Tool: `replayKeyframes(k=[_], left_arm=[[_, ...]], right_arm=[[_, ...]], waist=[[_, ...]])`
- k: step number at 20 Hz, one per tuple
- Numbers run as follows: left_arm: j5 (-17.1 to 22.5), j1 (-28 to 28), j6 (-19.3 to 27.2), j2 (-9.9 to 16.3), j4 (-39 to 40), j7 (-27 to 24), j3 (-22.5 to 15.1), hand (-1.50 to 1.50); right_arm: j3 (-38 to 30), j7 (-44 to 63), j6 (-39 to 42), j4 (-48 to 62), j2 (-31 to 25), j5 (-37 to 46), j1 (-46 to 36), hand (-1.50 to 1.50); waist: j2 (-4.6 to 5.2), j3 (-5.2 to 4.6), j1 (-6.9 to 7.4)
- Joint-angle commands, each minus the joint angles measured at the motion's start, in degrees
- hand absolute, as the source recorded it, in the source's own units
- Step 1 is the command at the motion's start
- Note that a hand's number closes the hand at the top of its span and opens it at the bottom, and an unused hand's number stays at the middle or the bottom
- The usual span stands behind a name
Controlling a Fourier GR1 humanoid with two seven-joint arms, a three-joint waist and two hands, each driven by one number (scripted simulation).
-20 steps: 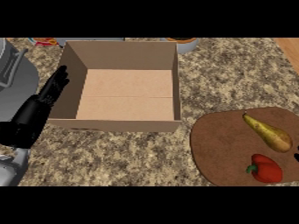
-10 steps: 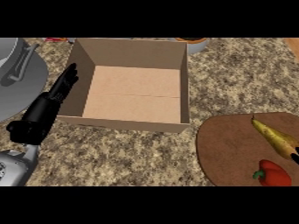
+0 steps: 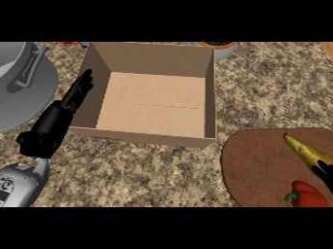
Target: Pick the bell pepper from the cutting board and place it in the cardboard box
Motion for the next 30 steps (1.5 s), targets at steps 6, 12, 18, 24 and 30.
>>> replayKeyframes(k=[6, 12, 18, 24, 30], left_arm=[[-1.2, -1.0, -1.4, -7.7, 5.7, 1.6, -4.4, 0.0], [-1.3, 2.2, -3.1, -6.5, 1.8, 2.2, -2.5, 0.0], [-2.9, -0.3, -3.8, -8.0, 5.3, 1.5, -1.4, 0.0], [-4.0, 1.2, -4.5, -8.5, 4.2, 2.3, -0.9, 0.0], [-5.5, -1.5, -4.5, -10.2, 5.8, 2.6, 0.2, 0.0]], right_arm=[[-0.1, -1.2, 2.9, 5.9, 3.6, 0.6, -7.4, -1.5], [3.3, -1.0, 3.8, 9.0, 6.5, 5.0, -7.0, -1.5], [4.5, -1.0, 5.5, 12.0, 8.7, 7.0, -9.0, -1.5], [7.0, -1.1, 6.4, 17.2, 12.0, 10.5, -11.9, -1.5], [4.2, -2.1, 5.9, 19.6, 11.6, 11.8, -12.3, -1.5]], waist=[[1.08, -0.67, -0.74], [0.77, -0.66, -0.38], [0.88, -0.66, -1.03], [0.87, -0.64, -0.38], [0.88, -0.65, -1.1]])
